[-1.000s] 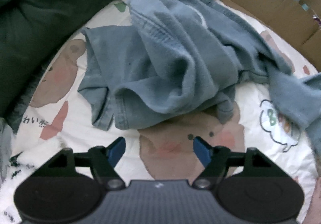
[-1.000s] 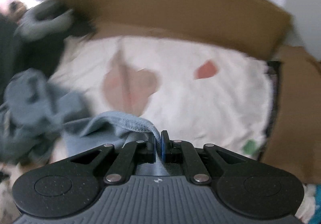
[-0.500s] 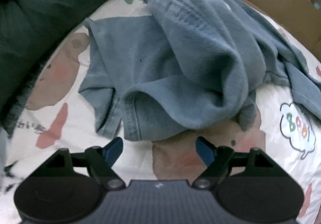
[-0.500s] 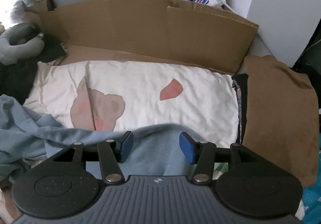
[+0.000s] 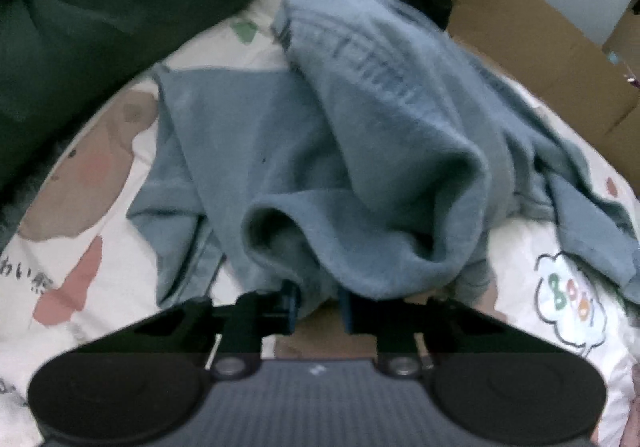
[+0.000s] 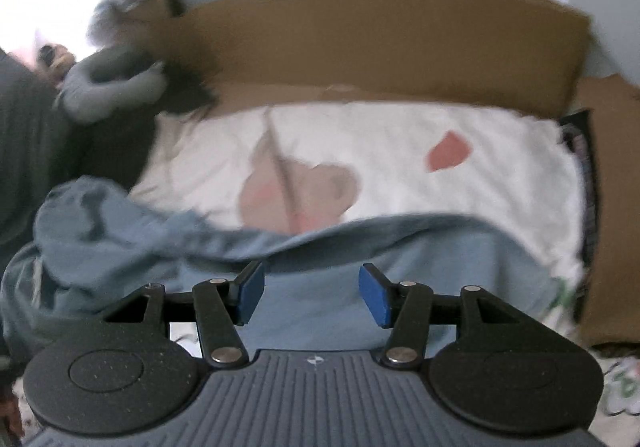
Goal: Fold clothes
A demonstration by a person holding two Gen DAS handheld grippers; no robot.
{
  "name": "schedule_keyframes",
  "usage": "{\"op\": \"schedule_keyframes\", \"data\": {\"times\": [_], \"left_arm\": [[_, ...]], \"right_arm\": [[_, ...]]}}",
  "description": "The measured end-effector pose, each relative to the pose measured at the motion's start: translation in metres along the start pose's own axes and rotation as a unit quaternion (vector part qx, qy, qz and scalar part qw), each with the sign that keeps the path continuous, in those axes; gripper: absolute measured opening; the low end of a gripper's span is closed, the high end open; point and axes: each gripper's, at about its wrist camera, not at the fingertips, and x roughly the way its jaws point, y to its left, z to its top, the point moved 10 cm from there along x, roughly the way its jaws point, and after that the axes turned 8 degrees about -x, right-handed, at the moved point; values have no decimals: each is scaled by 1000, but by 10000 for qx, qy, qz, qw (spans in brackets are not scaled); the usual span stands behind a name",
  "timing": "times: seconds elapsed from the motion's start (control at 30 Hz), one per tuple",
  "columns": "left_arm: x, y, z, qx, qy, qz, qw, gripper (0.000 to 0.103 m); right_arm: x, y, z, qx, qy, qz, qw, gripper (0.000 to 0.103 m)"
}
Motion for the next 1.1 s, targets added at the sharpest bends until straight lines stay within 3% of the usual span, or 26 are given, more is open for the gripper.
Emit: {"op": "schedule_keyframes", "data": {"times": [0.4,0.73,1.1], "left_arm": [[-81,-94,66,167,-189,-1268,9916,10],[-78,-158,74,447,28,-1856,9816,4],[-67,-236,77,631,244,-2509,9657,4]], "right_arm": [[20,61,-52,-88,400,616,9973,59],[21,114,-69,-52,385,1257,9913,59],[26,213,-69,-618,296,2327,9701,62]]}}
